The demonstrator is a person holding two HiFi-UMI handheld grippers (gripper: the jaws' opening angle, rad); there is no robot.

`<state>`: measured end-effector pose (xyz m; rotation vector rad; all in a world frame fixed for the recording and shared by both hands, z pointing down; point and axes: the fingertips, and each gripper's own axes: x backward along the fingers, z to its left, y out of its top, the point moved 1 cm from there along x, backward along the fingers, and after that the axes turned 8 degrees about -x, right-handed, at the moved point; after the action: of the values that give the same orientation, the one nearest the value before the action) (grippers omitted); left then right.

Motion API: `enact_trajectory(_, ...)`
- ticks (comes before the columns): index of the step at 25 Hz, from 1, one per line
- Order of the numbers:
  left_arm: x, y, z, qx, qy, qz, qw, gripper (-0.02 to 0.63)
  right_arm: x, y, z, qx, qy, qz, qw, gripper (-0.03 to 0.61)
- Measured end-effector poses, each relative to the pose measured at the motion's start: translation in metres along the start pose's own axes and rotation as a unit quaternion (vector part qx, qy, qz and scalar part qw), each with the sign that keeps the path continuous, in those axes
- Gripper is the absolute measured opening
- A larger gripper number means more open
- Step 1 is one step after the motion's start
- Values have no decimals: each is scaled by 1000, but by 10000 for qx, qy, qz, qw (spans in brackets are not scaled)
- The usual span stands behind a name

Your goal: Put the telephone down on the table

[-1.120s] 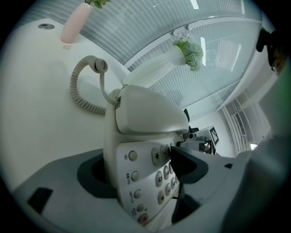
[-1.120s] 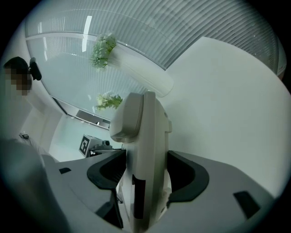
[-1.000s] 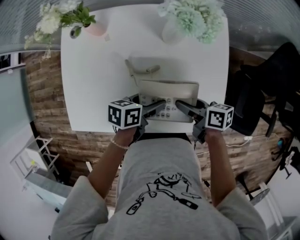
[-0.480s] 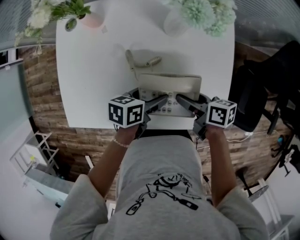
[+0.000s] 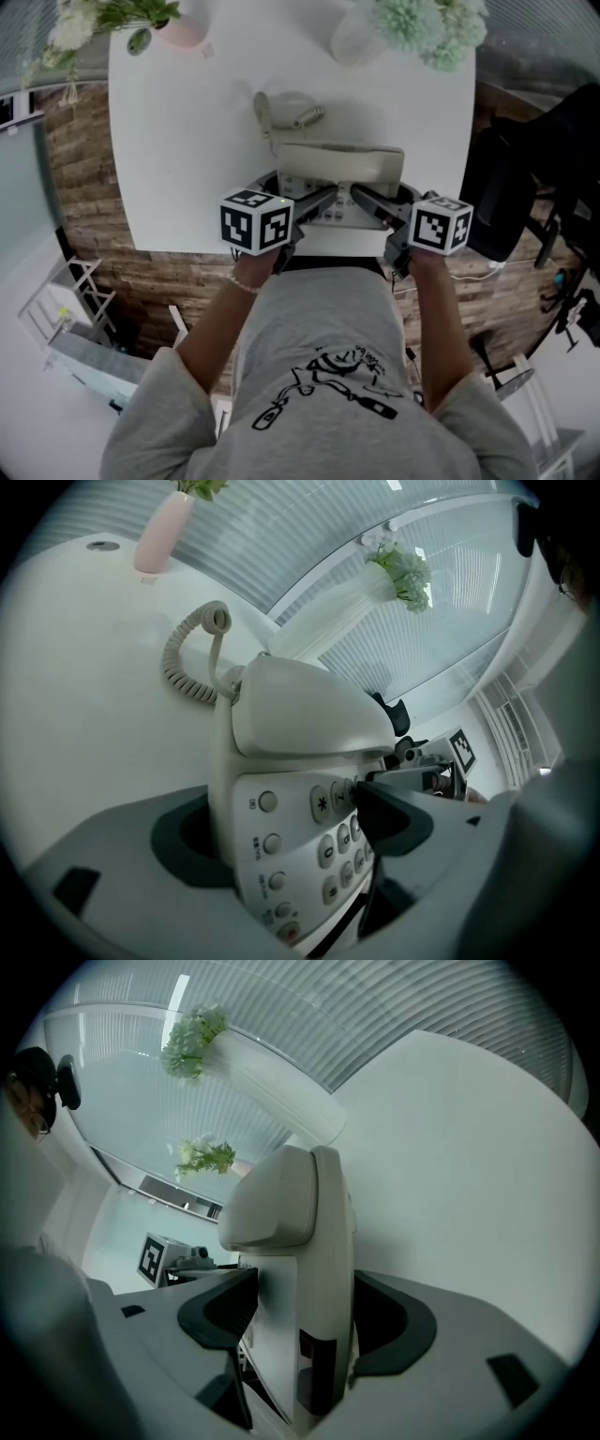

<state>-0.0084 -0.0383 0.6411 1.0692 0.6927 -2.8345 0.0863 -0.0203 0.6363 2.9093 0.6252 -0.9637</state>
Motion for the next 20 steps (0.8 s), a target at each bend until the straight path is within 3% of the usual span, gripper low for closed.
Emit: enact_trajectory(20, 1, 0, 6, -150, 342, 18, 9993, 414, -7, -2, -4, -20, -271, -65, 9996, 322)
